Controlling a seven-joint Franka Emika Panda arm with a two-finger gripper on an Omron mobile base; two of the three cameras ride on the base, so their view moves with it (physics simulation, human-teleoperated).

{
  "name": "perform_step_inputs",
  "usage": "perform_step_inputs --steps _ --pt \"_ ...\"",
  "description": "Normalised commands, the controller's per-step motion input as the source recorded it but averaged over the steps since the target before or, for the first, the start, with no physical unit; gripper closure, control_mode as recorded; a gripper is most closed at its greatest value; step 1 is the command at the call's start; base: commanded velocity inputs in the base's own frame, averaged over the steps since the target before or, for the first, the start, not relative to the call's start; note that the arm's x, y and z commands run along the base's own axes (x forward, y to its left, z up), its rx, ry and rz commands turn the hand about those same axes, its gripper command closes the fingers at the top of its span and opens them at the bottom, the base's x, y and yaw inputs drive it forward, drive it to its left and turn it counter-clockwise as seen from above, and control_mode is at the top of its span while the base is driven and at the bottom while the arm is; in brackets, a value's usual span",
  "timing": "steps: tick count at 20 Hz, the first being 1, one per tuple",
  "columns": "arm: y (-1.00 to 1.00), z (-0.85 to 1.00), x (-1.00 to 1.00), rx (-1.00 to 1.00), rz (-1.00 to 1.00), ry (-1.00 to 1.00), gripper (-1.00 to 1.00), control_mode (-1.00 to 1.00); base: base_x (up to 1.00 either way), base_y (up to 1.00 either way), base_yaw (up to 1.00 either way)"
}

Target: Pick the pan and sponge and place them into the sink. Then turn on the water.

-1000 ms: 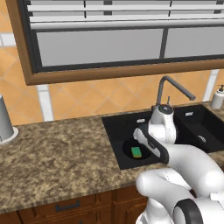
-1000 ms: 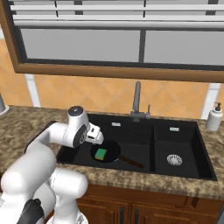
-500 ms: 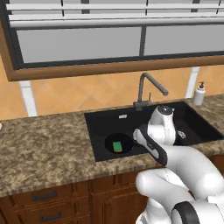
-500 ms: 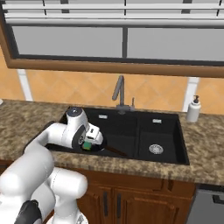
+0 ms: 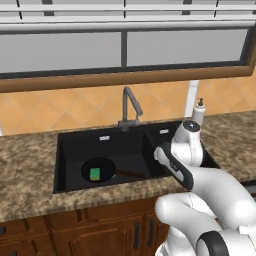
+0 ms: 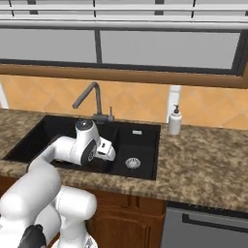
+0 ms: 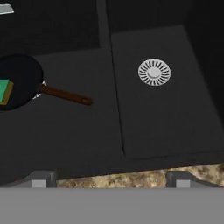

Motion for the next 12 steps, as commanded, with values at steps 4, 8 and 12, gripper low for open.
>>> perform_step_inputs --steps 4,8,12 --pt "0.0 0.0 0.0 0.0 0.0 0.0 -1.0 1.0 0.4 -0.35 0.22" --pt "0.0 0.0 0.0 0.0 0.0 0.0 -1.0 1.0 0.19 -0.54 0.16" --pt "0.0 0.0 0.0 0.0 0.0 0.0 -1.0 1.0 0.04 -0.68 0.06"
